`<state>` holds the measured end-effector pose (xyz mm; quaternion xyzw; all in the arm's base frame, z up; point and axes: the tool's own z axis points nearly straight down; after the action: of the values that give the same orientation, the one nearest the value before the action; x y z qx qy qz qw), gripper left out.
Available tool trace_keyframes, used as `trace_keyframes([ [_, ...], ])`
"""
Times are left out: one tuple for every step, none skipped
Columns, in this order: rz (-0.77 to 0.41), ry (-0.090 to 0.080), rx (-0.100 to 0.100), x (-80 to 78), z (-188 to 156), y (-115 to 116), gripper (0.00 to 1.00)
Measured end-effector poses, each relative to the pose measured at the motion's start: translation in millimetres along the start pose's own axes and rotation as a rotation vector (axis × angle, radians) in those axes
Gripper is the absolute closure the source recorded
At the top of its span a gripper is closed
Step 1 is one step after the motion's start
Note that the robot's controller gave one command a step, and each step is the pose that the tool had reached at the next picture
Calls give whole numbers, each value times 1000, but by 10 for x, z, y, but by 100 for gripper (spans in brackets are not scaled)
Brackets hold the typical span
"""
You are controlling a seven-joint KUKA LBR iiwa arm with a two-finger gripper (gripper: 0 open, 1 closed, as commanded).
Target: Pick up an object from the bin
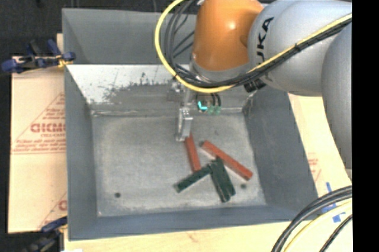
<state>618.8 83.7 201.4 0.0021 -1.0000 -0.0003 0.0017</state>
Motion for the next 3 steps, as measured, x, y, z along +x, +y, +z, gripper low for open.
trace_keyframes([
  [1,-8,-1,-15,-50,-3,0],
  [79,-10,-1,467,230,-288,0],
  [52,-2,1,570,382,-489,0],
])
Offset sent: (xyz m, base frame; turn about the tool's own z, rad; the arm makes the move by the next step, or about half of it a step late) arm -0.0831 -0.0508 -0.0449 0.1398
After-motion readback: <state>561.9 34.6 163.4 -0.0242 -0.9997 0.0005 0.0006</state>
